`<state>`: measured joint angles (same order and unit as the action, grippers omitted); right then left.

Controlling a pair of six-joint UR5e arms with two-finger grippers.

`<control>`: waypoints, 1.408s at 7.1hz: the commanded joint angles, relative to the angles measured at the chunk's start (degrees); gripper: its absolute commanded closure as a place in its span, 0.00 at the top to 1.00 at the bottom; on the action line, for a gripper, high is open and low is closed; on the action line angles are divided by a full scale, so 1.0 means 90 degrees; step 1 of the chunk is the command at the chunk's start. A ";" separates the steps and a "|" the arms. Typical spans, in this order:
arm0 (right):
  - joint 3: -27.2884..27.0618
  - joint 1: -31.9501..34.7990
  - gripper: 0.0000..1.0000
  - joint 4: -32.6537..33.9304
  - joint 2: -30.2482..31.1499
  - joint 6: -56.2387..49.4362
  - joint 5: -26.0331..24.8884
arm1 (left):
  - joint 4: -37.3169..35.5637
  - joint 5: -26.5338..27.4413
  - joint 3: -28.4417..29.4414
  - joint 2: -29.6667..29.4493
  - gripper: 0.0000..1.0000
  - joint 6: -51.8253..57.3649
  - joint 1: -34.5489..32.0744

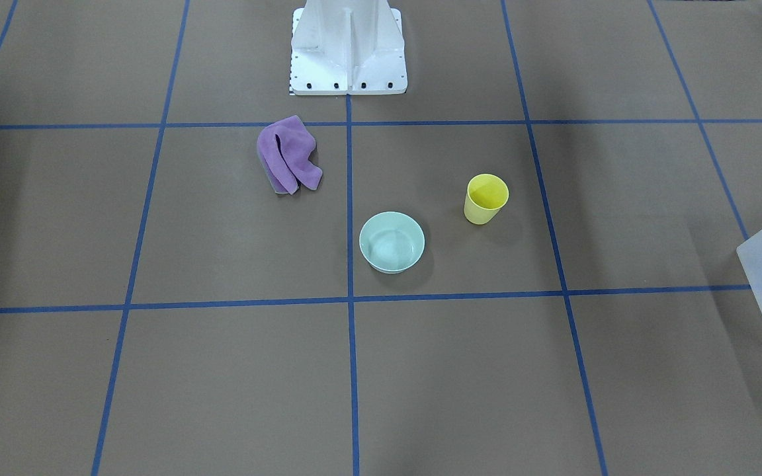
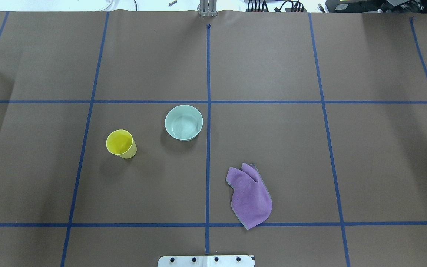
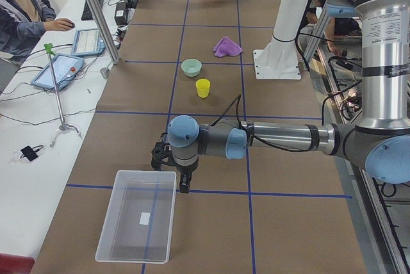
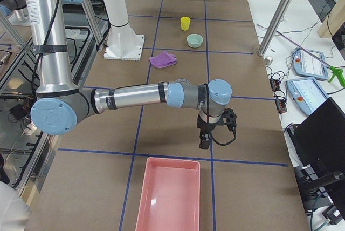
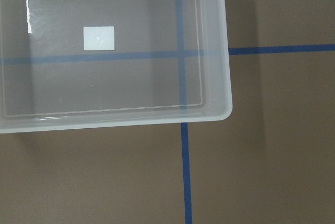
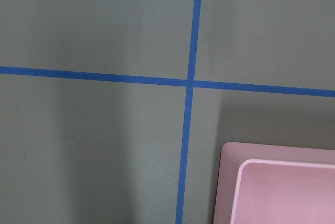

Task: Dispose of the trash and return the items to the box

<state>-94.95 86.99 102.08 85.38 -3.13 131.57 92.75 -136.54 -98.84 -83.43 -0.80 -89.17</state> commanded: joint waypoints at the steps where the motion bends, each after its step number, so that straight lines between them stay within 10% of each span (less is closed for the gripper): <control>1: -0.0006 0.0002 1.00 -0.0063 0.0055 -0.0004 0.0020 | 0.0278 -0.0004 -0.0004 -0.0017 0.99 0.0001 0.0025; 7: -0.0405 -0.0018 1.00 -0.0063 0.0201 0.0055 0.0233 | 0.0446 -0.0394 -0.0198 -0.0153 0.98 -0.0038 0.0658; 10: -0.0426 -0.0369 1.00 -0.0063 0.0240 0.0113 0.0420 | 0.0671 -0.0581 -0.0978 -0.0902 0.98 -0.3666 0.2217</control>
<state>-98.69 84.74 101.51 87.52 -2.21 134.72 98.16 -141.71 -104.58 -87.99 -18.03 -75.32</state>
